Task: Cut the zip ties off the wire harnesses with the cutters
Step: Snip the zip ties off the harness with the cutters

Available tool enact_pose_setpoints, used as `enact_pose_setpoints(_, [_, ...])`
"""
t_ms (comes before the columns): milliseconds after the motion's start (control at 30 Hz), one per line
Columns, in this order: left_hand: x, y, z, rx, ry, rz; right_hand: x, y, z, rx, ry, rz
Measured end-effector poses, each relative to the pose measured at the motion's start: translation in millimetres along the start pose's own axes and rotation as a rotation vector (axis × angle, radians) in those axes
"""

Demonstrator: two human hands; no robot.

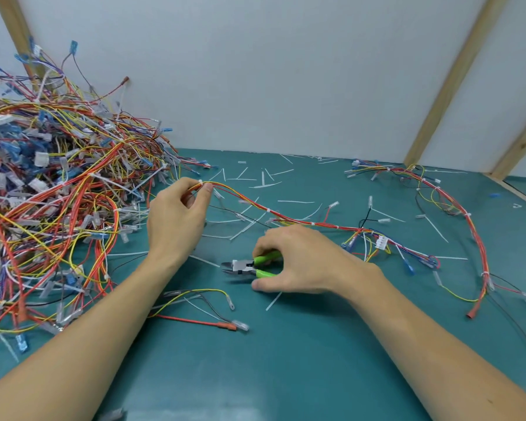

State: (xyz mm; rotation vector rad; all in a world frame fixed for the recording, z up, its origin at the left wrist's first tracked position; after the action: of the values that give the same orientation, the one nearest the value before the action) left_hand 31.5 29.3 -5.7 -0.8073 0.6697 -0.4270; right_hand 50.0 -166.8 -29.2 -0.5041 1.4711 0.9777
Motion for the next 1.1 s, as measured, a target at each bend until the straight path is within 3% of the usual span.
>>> enact_pose_setpoints(133, [-2.2, -11.8, -2.9, 0.046, -0.026, -0.076, -11.0, 0.9, -1.1, 0.014, -0.111, 0.083])
enact_pose_setpoints(233, [-6.4, -21.6, -3.9, 0.082, -0.039, -0.123, -50.9, -15.3, -9.8, 0.104, -0.493, 0.156])
enact_pose_setpoints(300, [-12.0, -29.3, -5.1, 0.114, -0.069, -0.185, -68.5, -38.9, -18.7, 0.241, -0.644, 0.139])
enact_pose_setpoints(433, [-23.1, -43.6, -10.4, 0.168, -0.143, -0.274, -53.5, -79.5, -15.5, 0.455, -0.420, 0.013])
enact_pose_setpoints(533, [-26.6, -50.1, -13.6, 0.201, -0.171, -0.283, -40.5, -94.4, -14.3, 0.511, -0.330, -0.028])
enact_pose_setpoints(700, [-26.7, -38.1, -9.0, 0.146, -0.184, -0.278, -54.9, -110.3, -23.8, 0.557, -0.521, 0.079])
enact_pose_setpoints(833, [-24.0, -27.2, -7.3, 0.084, -0.174, -0.270, -72.1, -111.4, -32.9, 0.528, -0.746, 0.180])
enact_pose_setpoints(933, [-22.4, -29.2, -7.0, 0.083, -0.149, -0.286, -88.9, -97.9, -39.7, 0.391, -0.908, 0.219])
enact_pose_setpoints(1100, [-6.1, -42.8, -13.2, 0.150, 0.036, -0.225, -107.5, -84.4, -48.9, 0.205, -1.024, 0.392])
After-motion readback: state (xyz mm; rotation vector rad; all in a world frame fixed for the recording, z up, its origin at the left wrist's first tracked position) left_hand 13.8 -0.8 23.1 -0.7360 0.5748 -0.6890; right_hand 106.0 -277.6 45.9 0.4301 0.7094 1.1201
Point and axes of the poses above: each hand's wrist, its own z-axis towards the middle knuckle, its own x-axis out of the palm, y = z × x, the point moved 10 cm from there along z, towards the middle knuckle, and after that the axes turned 1 degree about z, right-handed, at the moved point
